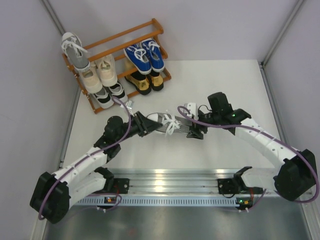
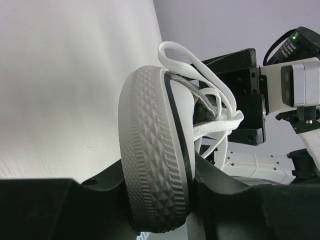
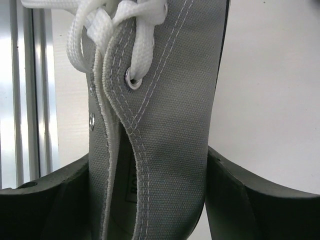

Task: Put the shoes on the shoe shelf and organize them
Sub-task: Pick up the shoe at the center of the board.

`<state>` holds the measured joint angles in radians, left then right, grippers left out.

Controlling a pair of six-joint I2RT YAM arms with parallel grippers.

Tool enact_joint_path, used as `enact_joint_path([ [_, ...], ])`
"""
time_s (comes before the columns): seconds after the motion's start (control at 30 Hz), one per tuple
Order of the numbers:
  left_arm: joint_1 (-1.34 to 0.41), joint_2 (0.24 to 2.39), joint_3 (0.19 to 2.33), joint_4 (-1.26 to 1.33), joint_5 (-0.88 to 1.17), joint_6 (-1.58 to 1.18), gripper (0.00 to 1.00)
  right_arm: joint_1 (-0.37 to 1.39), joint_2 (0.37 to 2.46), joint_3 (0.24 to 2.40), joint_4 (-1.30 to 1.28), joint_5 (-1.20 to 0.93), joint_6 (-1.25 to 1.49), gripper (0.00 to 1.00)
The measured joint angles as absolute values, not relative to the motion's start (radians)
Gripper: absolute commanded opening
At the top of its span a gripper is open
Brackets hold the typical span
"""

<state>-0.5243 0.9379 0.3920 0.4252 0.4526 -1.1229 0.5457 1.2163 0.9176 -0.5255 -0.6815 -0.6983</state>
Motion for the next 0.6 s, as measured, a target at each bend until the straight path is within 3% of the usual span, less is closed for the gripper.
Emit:
enact_joint_path([
  [0.03, -0.524, 0.937, 0.397, 0.417, 0.452, -1.121, 0.08, 0.546, 1.216, 0.919, -0.525, -0.682, -0.696, 0.16],
  [0.1, -0.524, 0.928, 0.405, 0.393, 0.451, -1.117, 0.35, 0.546, 1.213, 0.919, -0.53, -0.683, -0.694, 0.1],
  [0.17, -0.526, 0.912, 0.409, 0.372, 0.444, -1.111, 0.53, 0.546, 1.211, 0.926, -0.541, -0.69, -0.692, 0.06],
  [0.2, -0.527, 0.902, 0.413, 0.36, 0.438, -1.111, 0.66, 0.546, 1.21, 0.931, -0.546, -0.694, -0.69, 0.05],
  [0.3, -0.531, 0.856, 0.447, 0.303, 0.405, -1.087, 0.8, 0.547, 1.205, 0.939, -0.555, -0.7, -0.682, 0.04],
  [0.4, -0.532, 0.798, 0.495, 0.223, 0.365, -1.038, 0.87, 0.547, 1.194, 0.943, -0.561, -0.711, -0.673, 0.01],
  [0.6, -0.533, 0.69, 0.629, -0.006, 0.227, -0.881, 0.89, 0.547, 1.185, 0.986, -0.564, -0.721, -0.643, 0.0],
])
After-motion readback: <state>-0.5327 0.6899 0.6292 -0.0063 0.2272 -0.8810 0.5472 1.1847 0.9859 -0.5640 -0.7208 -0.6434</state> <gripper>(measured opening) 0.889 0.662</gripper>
